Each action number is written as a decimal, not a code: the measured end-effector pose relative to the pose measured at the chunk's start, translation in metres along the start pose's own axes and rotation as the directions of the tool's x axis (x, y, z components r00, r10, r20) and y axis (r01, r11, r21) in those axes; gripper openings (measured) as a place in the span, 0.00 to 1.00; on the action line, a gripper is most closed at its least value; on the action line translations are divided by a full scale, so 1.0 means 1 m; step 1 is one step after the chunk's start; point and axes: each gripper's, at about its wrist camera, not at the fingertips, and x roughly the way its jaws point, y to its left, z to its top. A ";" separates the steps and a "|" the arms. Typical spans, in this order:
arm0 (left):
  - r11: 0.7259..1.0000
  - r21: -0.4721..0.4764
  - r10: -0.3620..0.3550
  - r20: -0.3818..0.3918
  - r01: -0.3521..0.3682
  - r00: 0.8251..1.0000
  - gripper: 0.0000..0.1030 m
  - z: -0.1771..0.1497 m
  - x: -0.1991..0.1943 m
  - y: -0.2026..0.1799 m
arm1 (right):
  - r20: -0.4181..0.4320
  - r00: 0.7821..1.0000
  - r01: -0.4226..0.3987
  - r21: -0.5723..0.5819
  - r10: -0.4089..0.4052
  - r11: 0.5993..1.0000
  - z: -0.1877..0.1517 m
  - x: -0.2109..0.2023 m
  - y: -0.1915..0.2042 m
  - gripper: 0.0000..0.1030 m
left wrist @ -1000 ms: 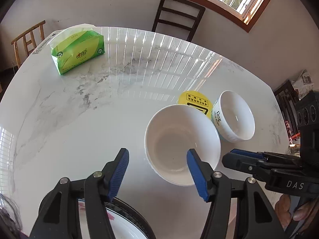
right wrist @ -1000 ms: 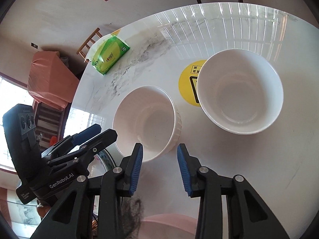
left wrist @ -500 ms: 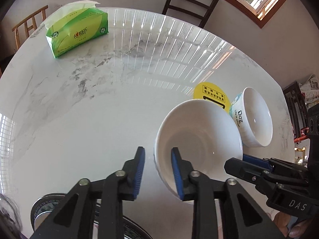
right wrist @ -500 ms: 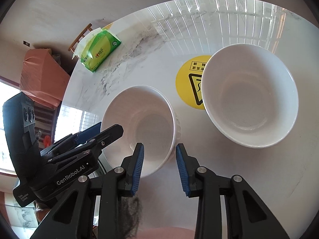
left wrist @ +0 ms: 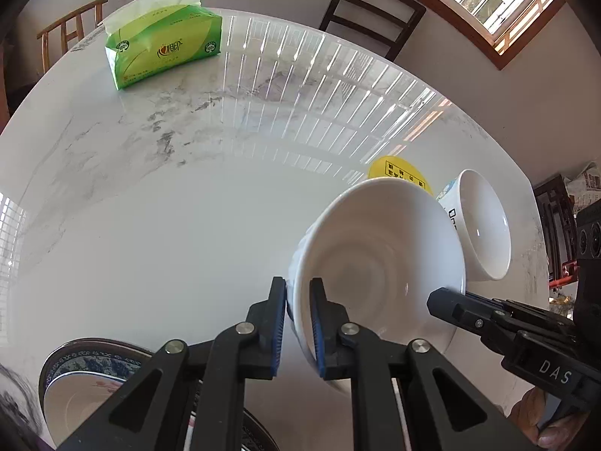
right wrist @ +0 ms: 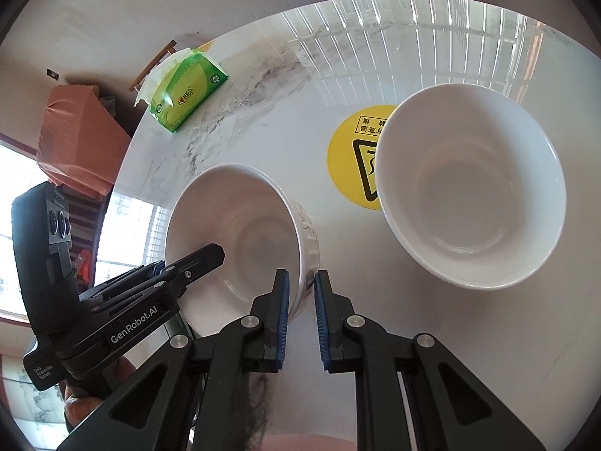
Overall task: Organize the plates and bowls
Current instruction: 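Close the left gripper on the rim of the white ribbed bowl, then lift the white bowl with the left gripper and carry it over the pink bowl, then lower the white bowl into the pink bowl and open the left gripper, then withdraw the left gripper and move it to the white cat-print bowl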
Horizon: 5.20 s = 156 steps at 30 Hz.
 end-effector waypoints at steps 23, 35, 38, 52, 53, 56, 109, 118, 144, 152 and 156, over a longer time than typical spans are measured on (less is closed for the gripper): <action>0.994 0.110 -0.024 0.131 0.010 0.991 0.14 -0.068 -0.107 -0.068 | 0.094 0.994 -0.059 -0.060 0.064 0.996 -0.069 -0.100 0.008 0.13; 0.984 0.176 -0.053 0.117 0.032 0.992 0.14 -0.133 -0.135 -0.105 | 0.123 0.991 -0.045 -0.081 0.055 0.996 -0.129 -0.142 -0.002 0.13; 0.981 0.194 -0.049 0.104 0.028 0.993 0.14 -0.148 -0.134 -0.111 | 0.124 0.991 -0.045 -0.076 0.054 0.996 -0.141 -0.145 -0.006 0.13; 0.980 0.197 -0.022 0.001 0.022 1.000 0.14 -0.187 -0.102 -0.116 | 0.093 0.995 -0.036 -0.047 0.040 0.998 -0.166 -0.129 -0.024 0.13; 0.980 0.199 -0.018 -0.006 0.019 1.000 0.14 -0.188 -0.098 -0.116 | 0.091 0.995 -0.034 -0.043 0.037 0.998 -0.167 -0.129 -0.027 0.13; 0.981 0.194 -0.010 -0.022 0.014 1.000 0.14 -0.190 -0.089 -0.115 | 0.081 0.996 -0.031 -0.032 0.034 0.999 -0.166 -0.121 -0.031 0.13; 0.950 0.311 -0.021 0.134 -0.022 0.991 0.46 -0.189 -0.118 -0.129 | 0.314 0.950 0.044 -0.115 -0.005 0.992 -0.170 -0.133 -0.042 0.42; 0.951 0.302 -0.111 0.132 0.067 0.985 0.61 -0.171 -0.124 -0.125 | 0.499 0.852 0.251 -0.126 -0.158 0.960 -0.169 -0.144 -0.088 0.45; 0.978 0.148 -0.186 0.307 0.146 0.933 0.61 -0.063 -0.089 -0.087 | 0.914 0.267 0.552 0.114 -0.305 0.826 -0.196 -0.135 -0.108 0.99; 0.976 0.186 -0.156 0.240 0.112 0.958 0.61 -0.036 -0.059 -0.098 | 0.840 0.483 0.382 0.053 -0.248 0.923 -0.179 -0.133 -0.141 1.00; 0.971 0.229 -0.118 0.185 0.074 0.976 0.61 -0.017 -0.043 -0.109 | 0.714 0.687 0.281 -0.089 -0.135 0.956 -0.133 -0.131 -0.130 1.00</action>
